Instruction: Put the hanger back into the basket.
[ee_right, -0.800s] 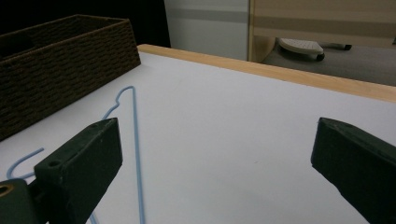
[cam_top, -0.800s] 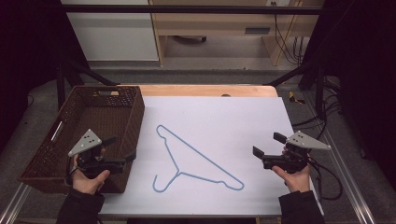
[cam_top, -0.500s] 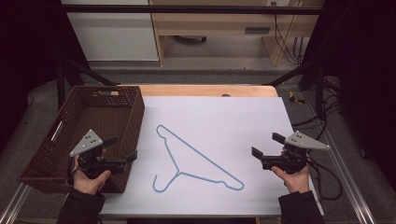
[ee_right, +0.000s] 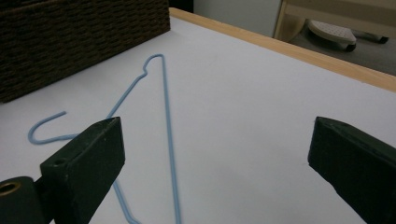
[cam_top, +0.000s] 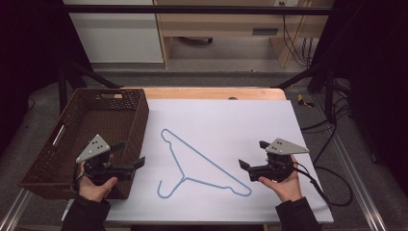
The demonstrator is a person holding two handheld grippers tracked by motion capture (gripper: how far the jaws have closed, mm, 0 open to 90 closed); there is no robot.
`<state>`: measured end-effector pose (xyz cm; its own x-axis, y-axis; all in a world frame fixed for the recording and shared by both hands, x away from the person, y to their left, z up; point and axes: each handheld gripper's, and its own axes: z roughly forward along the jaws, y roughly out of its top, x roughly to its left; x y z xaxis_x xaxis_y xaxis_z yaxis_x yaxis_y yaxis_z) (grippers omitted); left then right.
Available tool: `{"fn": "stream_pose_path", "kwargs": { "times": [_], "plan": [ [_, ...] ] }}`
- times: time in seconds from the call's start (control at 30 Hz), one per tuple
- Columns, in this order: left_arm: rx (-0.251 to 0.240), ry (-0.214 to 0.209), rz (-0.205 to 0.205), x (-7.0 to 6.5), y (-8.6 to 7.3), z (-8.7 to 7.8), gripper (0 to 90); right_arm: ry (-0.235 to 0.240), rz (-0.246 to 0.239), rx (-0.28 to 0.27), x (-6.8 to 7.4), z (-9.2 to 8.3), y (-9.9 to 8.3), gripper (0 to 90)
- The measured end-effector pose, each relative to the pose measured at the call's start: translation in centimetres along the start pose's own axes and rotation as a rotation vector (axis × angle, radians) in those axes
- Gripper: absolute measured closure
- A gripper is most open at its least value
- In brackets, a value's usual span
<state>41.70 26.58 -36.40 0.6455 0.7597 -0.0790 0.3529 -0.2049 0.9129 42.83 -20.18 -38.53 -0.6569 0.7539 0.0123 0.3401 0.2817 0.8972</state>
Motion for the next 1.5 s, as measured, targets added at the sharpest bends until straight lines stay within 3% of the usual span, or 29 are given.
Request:
{"fn": "stream_pose_path", "kwargs": {
  "times": [0.3,0.33,0.47,0.73,0.97,1.23,1.5],
  "plan": [
    [0.008,-0.006,0.01,-0.3,-0.1,0.4,5.0,0.067,-0.049,0.08,2.1,2.3,0.6,7.5],
    [0.011,-0.005,0.014,-0.3,-0.1,0.4,5.1,0.098,-0.071,0.11,2.8,3.1,0.8,8.5],
    [0.011,-0.003,0.013,-0.3,-0.1,0.4,5.2,0.132,-0.102,0.152,3.9,4.4,1.1,8.8],
    [0.004,-0.001,0.017,-0.2,-0.1,0.2,5.2,0.158,-0.14,0.236,5.5,6.5,0.8,9.7],
    [0.001,-0.002,0.015,-0.1,-0.1,0.1,5.3,0.187,-0.168,0.277,6.5,8.5,0.8,14.0],
    [-0.002,-0.004,0.015,-0.1,0.0,0.0,5.7,0.223,-0.19,0.347,7.2,10.6,0.2,24.7],
    [-0.007,-0.005,0.018,-0.2,0.0,0.0,5.9,0.262,-0.24,0.421,8.5,12.6,-1.2,43.1]
  ]
}}
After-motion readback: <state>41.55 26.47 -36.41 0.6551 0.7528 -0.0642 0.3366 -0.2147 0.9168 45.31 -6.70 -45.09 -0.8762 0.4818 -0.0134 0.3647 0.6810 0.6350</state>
